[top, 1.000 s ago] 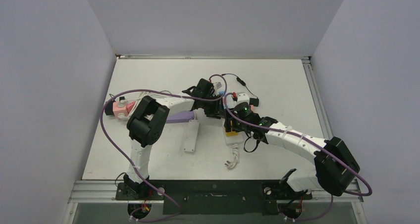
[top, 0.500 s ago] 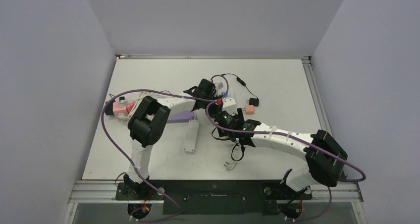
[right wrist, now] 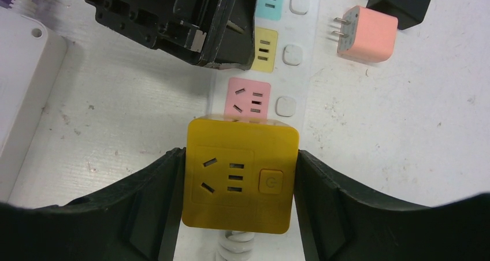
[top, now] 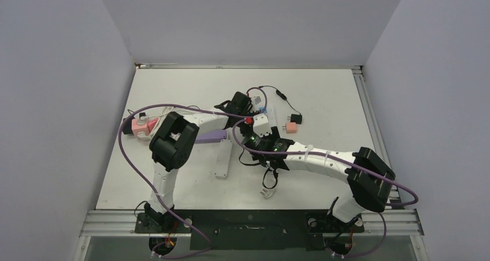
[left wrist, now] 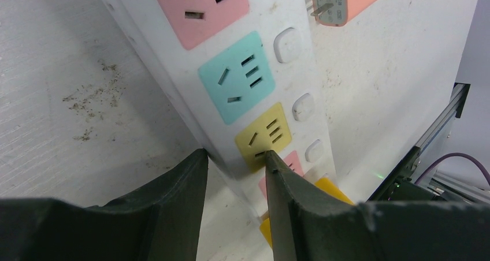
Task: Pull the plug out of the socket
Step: Remove the plug from the socket.
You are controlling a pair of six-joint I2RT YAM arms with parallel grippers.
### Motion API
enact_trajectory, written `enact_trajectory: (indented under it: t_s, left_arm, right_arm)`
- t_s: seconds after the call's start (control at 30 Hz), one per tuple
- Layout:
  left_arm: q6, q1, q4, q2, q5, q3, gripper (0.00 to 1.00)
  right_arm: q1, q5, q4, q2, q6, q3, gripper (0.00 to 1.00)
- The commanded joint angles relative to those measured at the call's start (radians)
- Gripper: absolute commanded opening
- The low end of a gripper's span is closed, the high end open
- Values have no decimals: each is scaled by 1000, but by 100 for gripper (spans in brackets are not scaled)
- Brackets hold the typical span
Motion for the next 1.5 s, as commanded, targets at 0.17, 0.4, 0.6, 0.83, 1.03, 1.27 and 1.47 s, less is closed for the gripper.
enact_trajectory:
  t_s: [0.17, 0.4, 0.6, 0.83, 1.03, 1.27, 1.47]
  left_arm:
    - [67, -33, -102, 105, -139, -36, 36]
    - [68, -36, -104, 107, -140, -35, 36]
    - [68, -36, -104, 106, -140, -35, 36]
    - [70, -36, -106, 109, -142, -33, 36]
    - [73, -36, -108, 109, -145, -32, 36]
    - [73, -36, -109, 109, -149, -31, 36]
    - [75, -36, -110, 108, -147, -31, 36]
  right_arm:
    - [-121, -322, 190, -135, -15, -47, 5]
    - [-201, -465, 256, -183, 7, -110, 5]
    - [-250, -561, 300, -206, 28, -147, 5]
    - [-267, -576, 312, -243, 40, -168, 5]
    - [-244, -528, 294, -253, 21, -166, 5]
    - [-132, -316, 191, -205, 11, -104, 5]
    - [-39, -106, 79, -123, 22, -20, 5]
